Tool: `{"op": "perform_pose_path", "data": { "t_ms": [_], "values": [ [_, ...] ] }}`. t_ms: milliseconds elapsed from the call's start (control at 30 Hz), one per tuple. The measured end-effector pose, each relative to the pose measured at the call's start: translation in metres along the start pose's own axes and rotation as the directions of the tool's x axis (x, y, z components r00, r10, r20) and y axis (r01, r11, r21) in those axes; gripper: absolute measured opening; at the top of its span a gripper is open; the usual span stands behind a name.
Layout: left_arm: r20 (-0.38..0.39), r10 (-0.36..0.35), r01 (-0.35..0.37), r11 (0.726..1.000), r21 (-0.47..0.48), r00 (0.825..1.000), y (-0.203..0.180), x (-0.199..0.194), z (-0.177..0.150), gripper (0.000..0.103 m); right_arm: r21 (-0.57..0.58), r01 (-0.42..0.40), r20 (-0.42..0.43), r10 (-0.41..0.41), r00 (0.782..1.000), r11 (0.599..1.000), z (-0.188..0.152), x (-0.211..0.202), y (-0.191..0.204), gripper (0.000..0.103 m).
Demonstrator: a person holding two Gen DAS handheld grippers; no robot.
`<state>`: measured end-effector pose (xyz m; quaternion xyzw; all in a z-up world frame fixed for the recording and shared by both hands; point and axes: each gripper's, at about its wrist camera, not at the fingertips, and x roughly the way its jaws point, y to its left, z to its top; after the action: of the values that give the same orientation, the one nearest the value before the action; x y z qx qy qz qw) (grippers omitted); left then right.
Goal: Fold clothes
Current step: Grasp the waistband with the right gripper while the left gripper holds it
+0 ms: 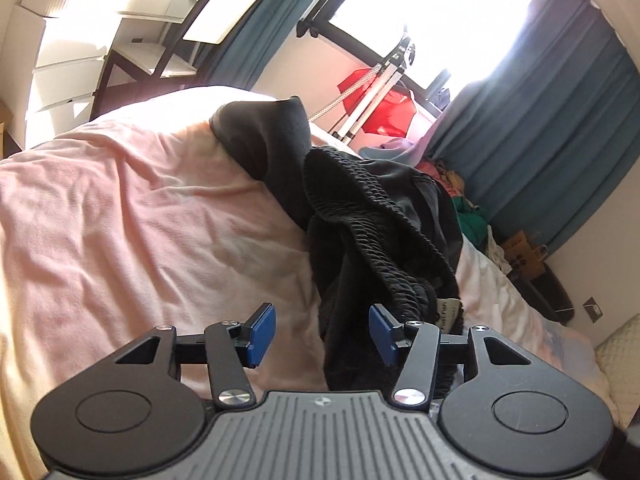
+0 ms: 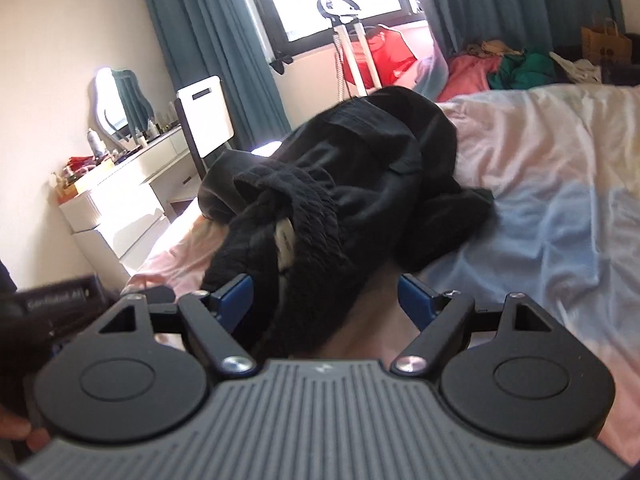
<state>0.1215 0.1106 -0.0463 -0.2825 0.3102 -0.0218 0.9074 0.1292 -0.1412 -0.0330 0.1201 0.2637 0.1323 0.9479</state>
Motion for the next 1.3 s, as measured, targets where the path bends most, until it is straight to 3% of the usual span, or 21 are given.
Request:
{"op": "perform_pose_path", "data": {
  "t_ms": [100, 200, 367, 467, 500, 567, 600, 633, 700, 800, 1000, 1133, 1200, 1300],
  "values": [
    [-0.008, 0.023, -0.023, 1.000, -0.006, 1.000, 0.011, 0.004, 0.007, 0.055, -0.156, -0.014, 0.026, 0.018, 1.000, 0.988, 0.050, 0.038, 0.031, 0.082],
    [-0.003, 0.027, -0.027, 1.000, 0.001, 1.000, 0.017, 0.009, 0.011, 0.056, -0.332, -0.028, -0.031, 0.019, 0.999, 0.943, 0.089, 0.089, 0.066, 0.080],
    [-0.010, 0.046, -0.046, 0.999, 0.022, 0.999, 0.023, 0.021, 0.011, 0.057, -0.589, -0.023, -0.168, -0.095, 0.981, 0.808, 0.106, 0.177, 0.117, 0.074],
    [-0.016, 0.056, -0.055, 0.997, 0.054, 0.998, 0.023, 0.030, 0.008, 0.057, -0.713, 0.042, -0.161, -0.222, 0.962, 0.700, 0.093, 0.217, 0.135, 0.072],
    [-0.019, 0.063, -0.062, 0.996, 0.067, 0.998, 0.022, 0.032, 0.007, 0.057, -0.741, 0.060, -0.158, -0.260, 0.952, 0.669, 0.088, 0.227, 0.137, 0.066],
    [0.002, 0.095, -0.094, 0.987, 0.131, 0.996, 0.016, 0.033, 0.003, 0.057, -0.775, 0.093, -0.144, -0.318, 0.937, 0.625, 0.081, 0.241, 0.135, 0.044],
    [0.016, 0.111, -0.112, 0.980, 0.166, 0.994, 0.012, 0.033, 0.002, 0.057, -0.766, 0.113, -0.133, -0.328, 0.935, 0.633, 0.082, 0.240, 0.132, 0.022],
    [0.035, 0.120, -0.124, 0.969, 0.212, 0.992, 0.007, 0.034, -0.001, 0.058, -0.756, 0.133, -0.121, -0.337, 0.934, 0.641, 0.083, 0.238, 0.129, 0.014],
    [0.032, 0.089, -0.094, 0.967, 0.237, 0.996, 0.001, 0.034, -0.004, 0.064, -0.715, 0.180, -0.067, -0.323, 0.944, 0.675, 0.093, 0.214, 0.121, 0.011],
    [0.030, 0.040, -0.046, 0.969, 0.241, 0.999, -0.004, 0.031, -0.007, 0.064, -0.625, 0.257, 0.020, -0.313, 0.949, 0.737, 0.111, 0.163, 0.097, 0.011],
    [0.046, -0.047, 0.032, 0.960, 0.279, 0.998, -0.025, 0.016, -0.023, 0.068, -0.365, 0.394, 0.162, -0.360, 0.919, 0.843, 0.133, 0.035, 0.012, 0.011],
    [0.034, -0.104, 0.086, 0.931, 0.355, 0.994, -0.047, 0.011, -0.040, 0.068, -0.142, 0.424, 0.090, -0.415, 0.905, 0.894, 0.097, -0.032, -0.071, 0.011],
    [0.029, -0.126, 0.105, 0.911, 0.398, 0.992, -0.057, 0.010, -0.050, 0.069, -0.041, 0.420, 0.008, -0.420, 0.907, 0.907, 0.070, -0.050, -0.109, 0.011],
    [0.030, -0.141, 0.107, 0.858, 0.502, 0.990, -0.075, 0.011, -0.073, 0.074, 0.100, 0.390, -0.119, -0.378, 0.918, 0.916, 0.019, -0.066, -0.160, 0.011]
  ]
}}
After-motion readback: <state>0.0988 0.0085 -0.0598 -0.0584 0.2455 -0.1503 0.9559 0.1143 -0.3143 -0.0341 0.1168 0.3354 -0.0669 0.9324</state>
